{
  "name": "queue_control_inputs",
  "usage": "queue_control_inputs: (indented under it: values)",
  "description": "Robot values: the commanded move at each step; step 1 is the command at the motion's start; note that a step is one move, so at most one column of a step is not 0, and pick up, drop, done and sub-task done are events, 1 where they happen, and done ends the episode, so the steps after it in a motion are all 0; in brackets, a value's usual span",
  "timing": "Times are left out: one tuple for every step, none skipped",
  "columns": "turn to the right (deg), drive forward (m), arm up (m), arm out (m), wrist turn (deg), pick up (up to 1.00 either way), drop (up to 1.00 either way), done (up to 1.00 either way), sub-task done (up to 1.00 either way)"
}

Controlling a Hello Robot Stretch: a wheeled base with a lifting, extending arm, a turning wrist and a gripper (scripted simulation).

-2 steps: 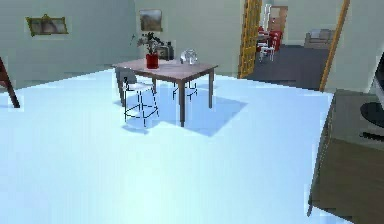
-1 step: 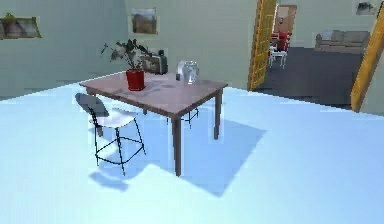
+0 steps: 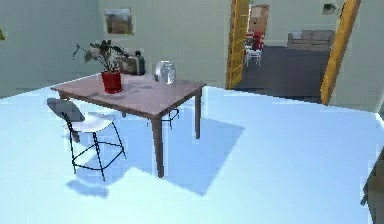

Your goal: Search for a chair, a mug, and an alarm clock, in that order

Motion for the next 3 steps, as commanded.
queue_control_inputs:
  values:
    - [0.0, 0.40, 0.00, 0.00, 0.0, 0.00, 0.00, 0.00, 0.00]
    - [24.0, 0.00, 0.00, 0.00, 0.0, 0.00, 0.00, 0.00, 0.00]
    - [0.0, 1.00, 0.00, 0.00, 0.0, 0.00, 0.00, 0.00, 0.00]
